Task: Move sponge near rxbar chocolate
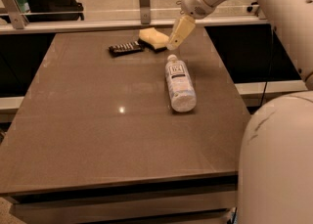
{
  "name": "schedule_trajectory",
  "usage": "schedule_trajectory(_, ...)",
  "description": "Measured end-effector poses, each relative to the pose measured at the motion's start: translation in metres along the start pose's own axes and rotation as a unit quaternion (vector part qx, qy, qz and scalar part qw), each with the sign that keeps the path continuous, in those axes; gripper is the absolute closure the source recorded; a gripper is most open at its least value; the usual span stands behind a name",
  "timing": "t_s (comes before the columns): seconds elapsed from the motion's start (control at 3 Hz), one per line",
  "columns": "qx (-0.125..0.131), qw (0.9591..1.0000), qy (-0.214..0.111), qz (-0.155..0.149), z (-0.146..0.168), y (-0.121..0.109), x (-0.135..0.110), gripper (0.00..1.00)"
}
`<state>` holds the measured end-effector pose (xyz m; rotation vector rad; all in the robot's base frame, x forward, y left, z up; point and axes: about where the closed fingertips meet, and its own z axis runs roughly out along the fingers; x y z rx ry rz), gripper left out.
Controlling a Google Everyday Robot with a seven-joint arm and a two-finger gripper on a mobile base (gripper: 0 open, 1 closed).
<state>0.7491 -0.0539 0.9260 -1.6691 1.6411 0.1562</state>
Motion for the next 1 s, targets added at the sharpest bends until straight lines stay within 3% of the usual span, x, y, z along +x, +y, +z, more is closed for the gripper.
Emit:
schedule_trajectory(0.33, 0.014, 0.9998, -0.012, -0.001, -0.027, -0.004, -0.002, 0.0)
schedule_trajectory(0.67, 0.018, 0.9995, -0.023, -0.014, -0.076, 0.016, 0.013, 0.0)
schedule_trajectory(1.0, 0.018, 0.9995, -0.023, -0.014, -0.076, 0.016, 0.013, 0.0)
